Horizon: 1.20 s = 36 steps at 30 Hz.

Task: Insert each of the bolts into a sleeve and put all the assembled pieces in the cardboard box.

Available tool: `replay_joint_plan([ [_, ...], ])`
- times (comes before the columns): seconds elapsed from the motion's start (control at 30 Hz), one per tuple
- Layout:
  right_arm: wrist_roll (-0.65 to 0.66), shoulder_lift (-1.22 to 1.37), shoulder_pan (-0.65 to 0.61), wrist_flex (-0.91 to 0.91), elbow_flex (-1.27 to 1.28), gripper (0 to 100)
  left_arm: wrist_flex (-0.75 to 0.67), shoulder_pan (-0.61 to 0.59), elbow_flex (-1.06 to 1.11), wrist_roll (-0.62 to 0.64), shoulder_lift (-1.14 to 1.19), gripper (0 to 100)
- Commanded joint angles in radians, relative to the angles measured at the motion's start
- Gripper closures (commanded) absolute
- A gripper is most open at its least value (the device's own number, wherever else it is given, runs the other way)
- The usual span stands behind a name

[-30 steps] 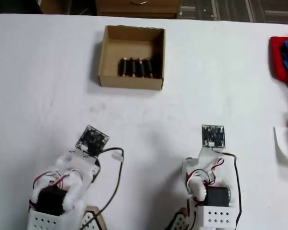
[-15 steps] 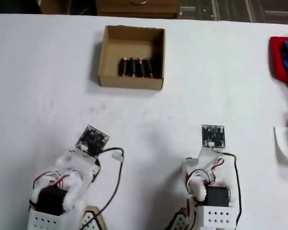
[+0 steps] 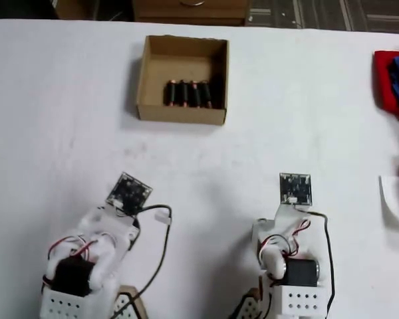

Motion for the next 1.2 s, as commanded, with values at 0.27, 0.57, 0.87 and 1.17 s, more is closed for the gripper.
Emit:
replay_joint_plan([
  [0.27, 0.005, -0.018, -0.002, 0.005, 0.011, 97.7, -0.232, -0.356, 0.104, -0.003, -0.028, 87],
  [0.57, 0.005, -0.018, -0.002, 0.005, 0.011, 97.7, -0.123, -0.442, 0.096, -0.008, -0.028, 86],
  [0.87, 0.005, -0.018, -0.002, 0.005, 0.011, 97.7, -0.074, -0.442, 0.125, -0.011, -0.028, 86],
  [1.17, 0.005, -0.018, -0.002, 0.005, 0.011, 97.7, -0.092, -0.442, 0.174, -0.006, -0.028, 87],
])
